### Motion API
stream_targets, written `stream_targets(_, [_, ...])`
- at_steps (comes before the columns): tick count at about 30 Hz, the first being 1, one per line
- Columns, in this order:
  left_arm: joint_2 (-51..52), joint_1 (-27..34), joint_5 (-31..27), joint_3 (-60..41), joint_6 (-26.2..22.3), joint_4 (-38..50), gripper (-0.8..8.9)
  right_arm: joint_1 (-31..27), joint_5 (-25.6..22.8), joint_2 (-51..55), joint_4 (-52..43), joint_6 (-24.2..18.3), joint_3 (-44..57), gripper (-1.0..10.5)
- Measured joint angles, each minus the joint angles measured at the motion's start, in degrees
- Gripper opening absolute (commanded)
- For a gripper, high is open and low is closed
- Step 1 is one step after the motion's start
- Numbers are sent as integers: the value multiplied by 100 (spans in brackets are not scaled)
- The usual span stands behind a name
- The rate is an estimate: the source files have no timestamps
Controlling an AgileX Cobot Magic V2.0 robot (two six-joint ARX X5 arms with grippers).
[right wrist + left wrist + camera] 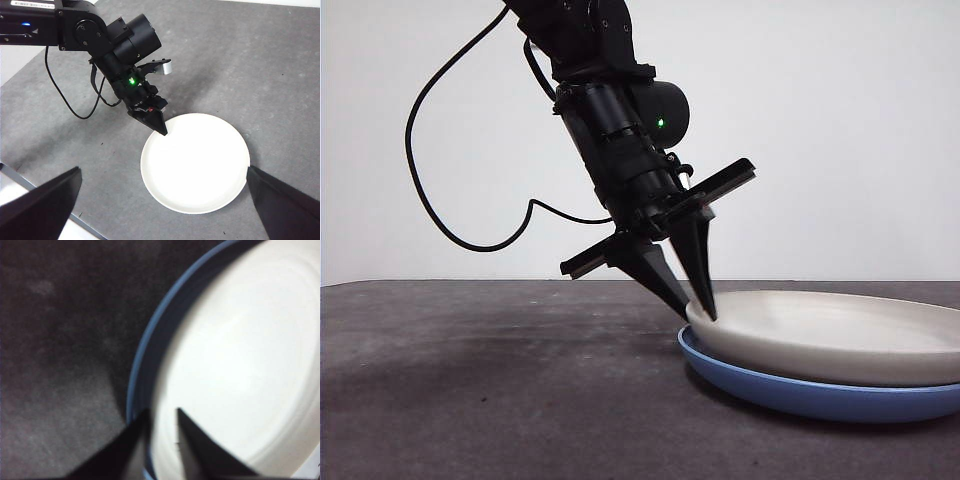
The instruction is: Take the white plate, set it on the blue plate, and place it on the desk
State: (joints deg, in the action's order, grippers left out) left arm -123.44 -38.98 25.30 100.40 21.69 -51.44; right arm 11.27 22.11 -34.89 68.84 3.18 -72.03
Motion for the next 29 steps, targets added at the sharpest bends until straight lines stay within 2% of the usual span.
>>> stream_targets(3, [0,0,13,85,-20,-7,350,0,0,0,2,-2,0,593])
stream_targets(11, [-2,-15,7,577,-125,-195,463,0,0,0,4,-2,0,593])
stream_targets(19, [-2,-15,-431,1550,-544,-1193,652,0,0,0,13,-2,0,593])
stream_targets(24, [-4,-15,-446,2402,-907,-2090,660,0,-17,0,13,7,0,593])
stream_targets(29, [61,-15,-448,2935,-1296,-2909,659,0,-286,0,74,155,0,593])
